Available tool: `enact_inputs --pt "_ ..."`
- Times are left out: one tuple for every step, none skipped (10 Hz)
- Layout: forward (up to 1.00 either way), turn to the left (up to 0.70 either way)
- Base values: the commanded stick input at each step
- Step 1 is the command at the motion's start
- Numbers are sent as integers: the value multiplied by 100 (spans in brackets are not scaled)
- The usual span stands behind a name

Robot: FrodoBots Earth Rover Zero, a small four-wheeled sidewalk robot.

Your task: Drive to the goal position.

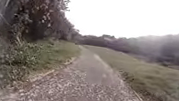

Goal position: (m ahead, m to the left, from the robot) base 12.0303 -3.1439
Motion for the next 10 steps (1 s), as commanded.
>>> enact_inputs --pt "70 0" --pt "70 0" --pt "70 0" --pt "70 0" --pt "70 0" --pt "70 0" --pt "70 0" --pt "70 0" --pt "70 0" --pt "70 0"
